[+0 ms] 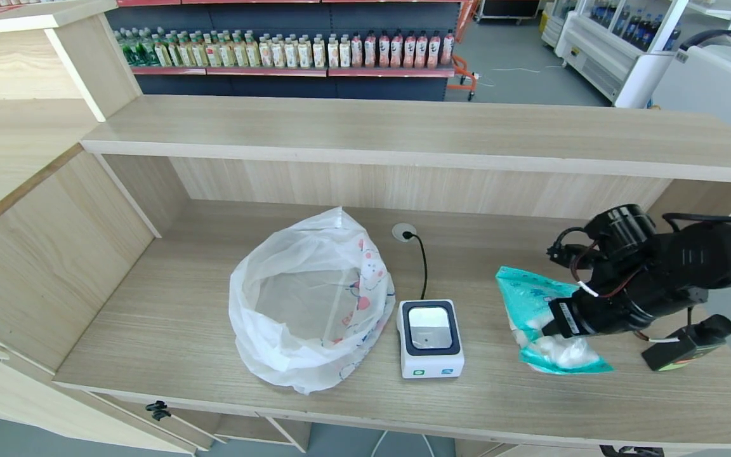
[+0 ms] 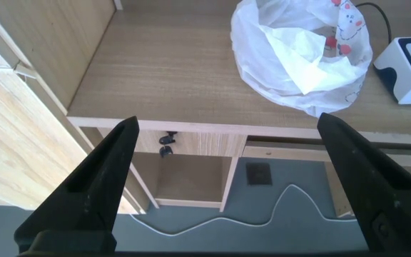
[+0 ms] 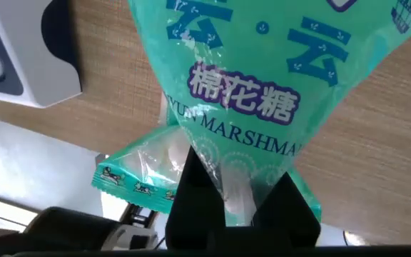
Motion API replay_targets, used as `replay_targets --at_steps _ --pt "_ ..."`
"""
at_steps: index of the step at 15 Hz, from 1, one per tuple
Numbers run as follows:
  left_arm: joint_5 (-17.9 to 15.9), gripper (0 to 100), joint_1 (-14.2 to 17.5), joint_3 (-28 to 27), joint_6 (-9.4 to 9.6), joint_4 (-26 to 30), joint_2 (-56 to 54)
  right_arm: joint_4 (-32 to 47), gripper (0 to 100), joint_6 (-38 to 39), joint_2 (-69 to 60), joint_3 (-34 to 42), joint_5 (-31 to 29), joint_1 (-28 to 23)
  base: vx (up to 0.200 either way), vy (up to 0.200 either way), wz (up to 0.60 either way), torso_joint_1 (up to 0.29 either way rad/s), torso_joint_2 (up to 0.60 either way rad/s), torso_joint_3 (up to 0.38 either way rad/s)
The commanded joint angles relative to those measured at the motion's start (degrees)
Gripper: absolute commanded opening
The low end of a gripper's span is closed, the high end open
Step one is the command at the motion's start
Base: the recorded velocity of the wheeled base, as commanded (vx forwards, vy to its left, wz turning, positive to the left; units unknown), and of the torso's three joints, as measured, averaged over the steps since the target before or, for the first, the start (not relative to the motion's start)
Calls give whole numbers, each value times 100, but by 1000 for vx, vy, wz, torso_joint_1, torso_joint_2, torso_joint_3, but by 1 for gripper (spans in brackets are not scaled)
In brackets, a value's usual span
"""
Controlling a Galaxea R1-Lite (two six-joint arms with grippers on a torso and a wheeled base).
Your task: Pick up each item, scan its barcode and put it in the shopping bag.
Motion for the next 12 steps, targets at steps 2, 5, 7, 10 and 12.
replay_targets --at_steps 2,5,7,10,12 --pt "0 100 4 0 1 -1 1 1331 0 191 -969 -747 138 -293 0 0 0 0 0 0" --pt "0 100 4 0 1 -1 1 3027 0 156 -1497 -1354 147 -759 0 0 0 0 0 0" --pt "0 100 4 0 1 -1 1 4293 0 156 -1664 -1908 534 -1357 0 0 0 0 0 0" --pt "0 100 4 0 1 -1 1 5593 0 138 -1681 -2804 1325 -1778 0 0 0 0 0 0" --pt "0 100 4 0 1 -1 -7 5804 0 -11 -1804 -3164 2265 -1761 0 0 0 0 0 0"
